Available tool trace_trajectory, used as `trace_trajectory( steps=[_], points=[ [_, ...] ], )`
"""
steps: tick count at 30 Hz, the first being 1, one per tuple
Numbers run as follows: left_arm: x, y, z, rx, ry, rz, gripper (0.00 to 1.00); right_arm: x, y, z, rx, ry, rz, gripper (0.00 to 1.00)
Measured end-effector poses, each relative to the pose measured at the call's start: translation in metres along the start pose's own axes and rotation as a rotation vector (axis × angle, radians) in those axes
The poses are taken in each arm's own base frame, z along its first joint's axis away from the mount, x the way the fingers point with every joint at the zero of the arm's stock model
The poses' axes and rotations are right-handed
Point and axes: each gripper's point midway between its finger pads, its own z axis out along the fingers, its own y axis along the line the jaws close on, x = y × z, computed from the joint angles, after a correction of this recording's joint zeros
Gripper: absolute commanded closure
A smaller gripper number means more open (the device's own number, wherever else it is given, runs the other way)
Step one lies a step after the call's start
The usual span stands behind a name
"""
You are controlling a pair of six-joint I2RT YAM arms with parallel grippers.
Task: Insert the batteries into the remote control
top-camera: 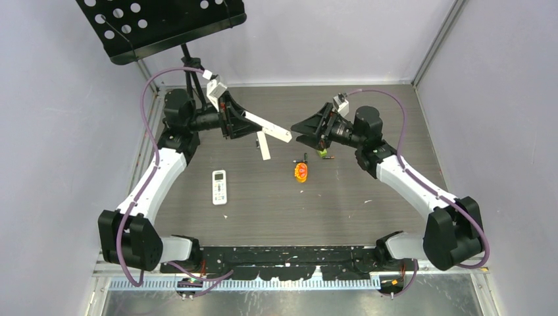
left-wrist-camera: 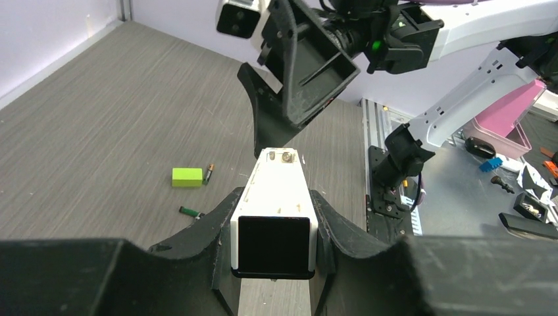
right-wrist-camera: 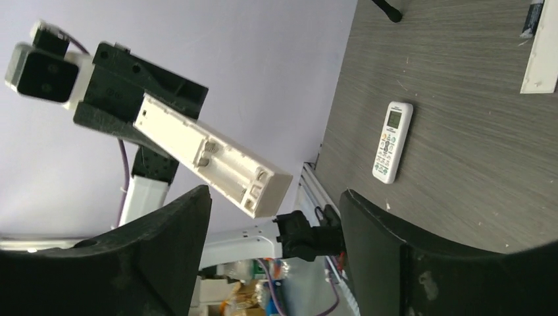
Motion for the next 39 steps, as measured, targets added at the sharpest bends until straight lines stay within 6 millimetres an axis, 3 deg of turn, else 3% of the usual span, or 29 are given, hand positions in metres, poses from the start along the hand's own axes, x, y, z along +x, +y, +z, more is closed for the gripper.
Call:
trace_trajectory(
  steps=[5,8,12,16,20,26,39],
  points=[
    [0.007,-0.004,0.0,0.023,0.01,-0.018,1.0,0.007,0.02,-0.008,-0.067,-0.004,-0.181,0.15],
    [0.011,-0.013,0.003,0.067,0.023,-0.035,1.0,0.029,0.037,-0.008,-0.123,0.038,-0.377,0.14],
    [0.005,-0.025,0.002,0.111,0.017,-0.008,1.0,0.054,0.036,0.001,-0.105,0.128,-0.603,0.22],
    [-0.005,-0.043,0.0,0.162,0.005,0.06,1.0,0.075,0.036,0.009,-0.13,0.257,-0.698,0.25],
    [-0.003,-0.072,0.001,0.266,0.034,0.07,1.0,0.083,0.039,0.014,-0.175,0.301,-0.775,0.19],
    [0.001,-0.078,0.0,0.291,0.046,0.061,1.0,0.081,0.039,0.014,-0.169,0.283,-0.86,0.19],
    [-0.003,-0.088,0.001,0.292,0.044,0.006,1.0,0.109,0.059,0.013,-0.266,0.348,-0.918,0.66]
  ],
)
